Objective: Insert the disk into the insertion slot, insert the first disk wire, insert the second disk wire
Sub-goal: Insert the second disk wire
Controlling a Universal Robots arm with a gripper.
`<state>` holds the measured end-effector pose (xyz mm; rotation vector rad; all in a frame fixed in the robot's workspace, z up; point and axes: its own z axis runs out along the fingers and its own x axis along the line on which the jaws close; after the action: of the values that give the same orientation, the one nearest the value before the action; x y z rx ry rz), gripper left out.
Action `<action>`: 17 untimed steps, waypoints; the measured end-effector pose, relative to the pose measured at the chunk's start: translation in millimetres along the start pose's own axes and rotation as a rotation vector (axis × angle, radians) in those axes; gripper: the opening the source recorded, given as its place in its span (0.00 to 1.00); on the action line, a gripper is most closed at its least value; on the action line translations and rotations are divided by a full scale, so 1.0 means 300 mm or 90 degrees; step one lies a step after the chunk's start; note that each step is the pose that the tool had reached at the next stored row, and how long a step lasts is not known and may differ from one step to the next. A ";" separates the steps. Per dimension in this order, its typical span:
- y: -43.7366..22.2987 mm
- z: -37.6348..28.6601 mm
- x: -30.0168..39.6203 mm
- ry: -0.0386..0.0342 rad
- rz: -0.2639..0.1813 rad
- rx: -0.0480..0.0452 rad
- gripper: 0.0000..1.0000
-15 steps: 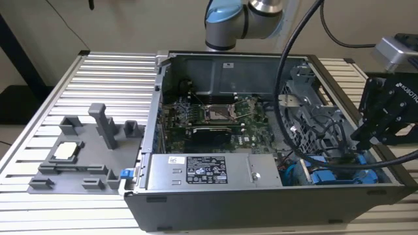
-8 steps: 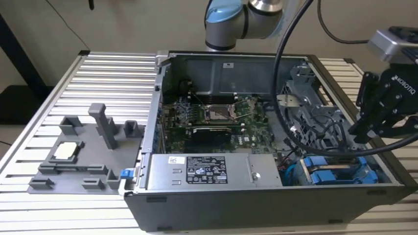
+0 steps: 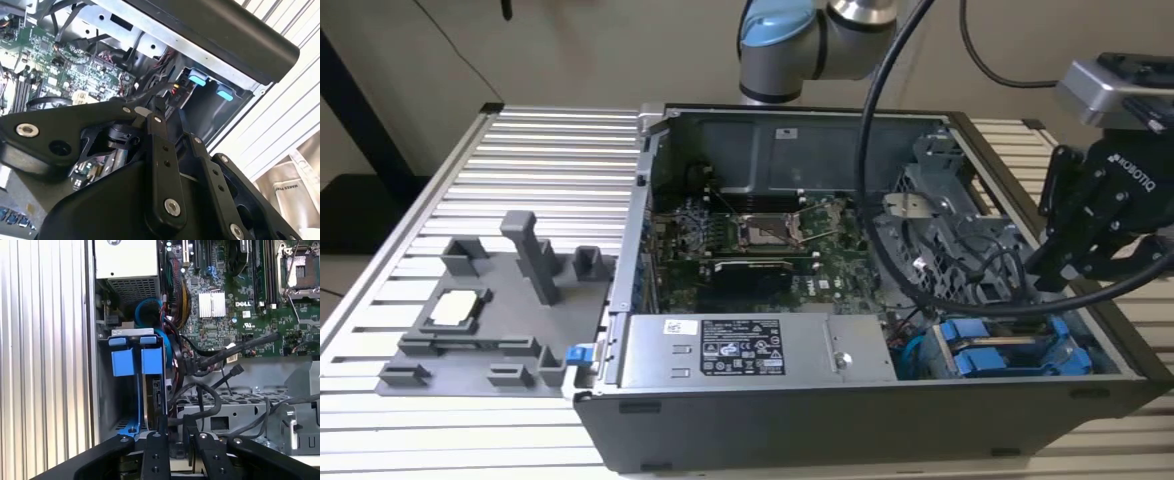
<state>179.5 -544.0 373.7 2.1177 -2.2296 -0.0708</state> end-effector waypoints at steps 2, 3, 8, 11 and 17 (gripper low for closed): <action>0.013 0.001 -0.001 -0.0001 0.000 0.0024 0.27; 0.018 0.001 -0.001 -0.0002 0.000 0.0033 0.27; 0.049 0.004 -0.008 -0.0005 0.000 0.0099 0.27; 0.074 0.005 -0.011 -0.0008 0.000 0.0174 0.27; 0.116 0.010 -0.013 -0.0020 -0.002 0.0381 0.27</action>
<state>144.8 -538.4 373.4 2.1530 -2.2573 -0.0075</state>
